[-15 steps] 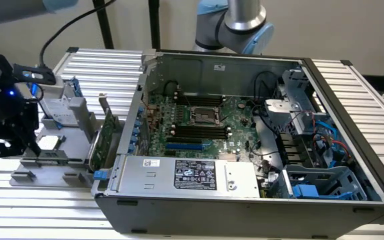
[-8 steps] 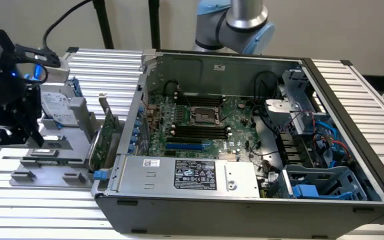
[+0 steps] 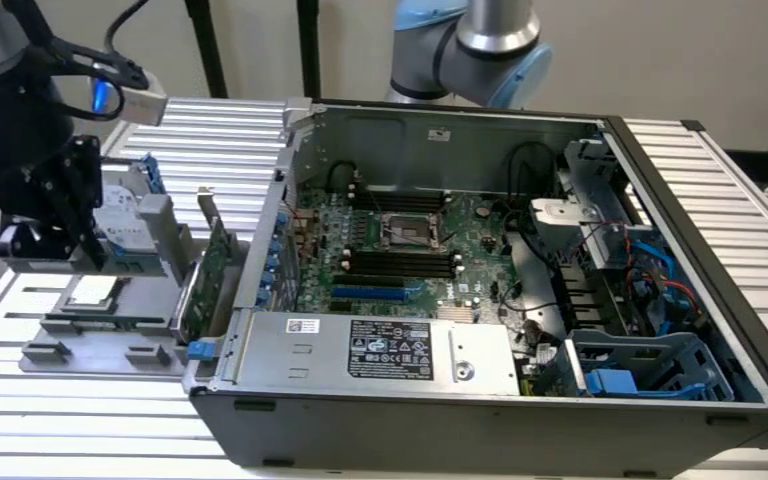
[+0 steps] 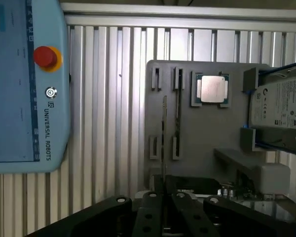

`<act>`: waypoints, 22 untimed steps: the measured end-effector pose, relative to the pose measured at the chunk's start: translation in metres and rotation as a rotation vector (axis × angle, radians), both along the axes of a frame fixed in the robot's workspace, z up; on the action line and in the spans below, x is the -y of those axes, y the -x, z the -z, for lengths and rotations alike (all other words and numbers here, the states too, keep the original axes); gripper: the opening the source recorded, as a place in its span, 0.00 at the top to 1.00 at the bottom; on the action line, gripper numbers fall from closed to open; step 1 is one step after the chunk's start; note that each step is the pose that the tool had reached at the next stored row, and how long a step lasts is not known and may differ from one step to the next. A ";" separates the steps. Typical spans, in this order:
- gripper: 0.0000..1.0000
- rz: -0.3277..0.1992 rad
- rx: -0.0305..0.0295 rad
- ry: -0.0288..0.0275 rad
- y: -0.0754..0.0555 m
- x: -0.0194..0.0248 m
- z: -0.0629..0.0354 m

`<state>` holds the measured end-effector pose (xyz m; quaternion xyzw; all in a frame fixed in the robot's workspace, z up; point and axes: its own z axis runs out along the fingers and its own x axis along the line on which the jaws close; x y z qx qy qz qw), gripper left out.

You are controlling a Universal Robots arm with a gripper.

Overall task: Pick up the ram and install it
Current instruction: 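Pick up the ram and move it above insertion slot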

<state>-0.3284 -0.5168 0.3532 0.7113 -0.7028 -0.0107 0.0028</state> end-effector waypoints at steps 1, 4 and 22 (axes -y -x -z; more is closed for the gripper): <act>1.00 0.000 -0.0003 0.0001 -0.004 0.0000 -0.0048; 1.00 0.000 -0.0003 -0.0015 -0.017 0.0000 -0.0182; 1.00 0.000 -0.0001 -0.0139 -0.099 0.0000 -0.0493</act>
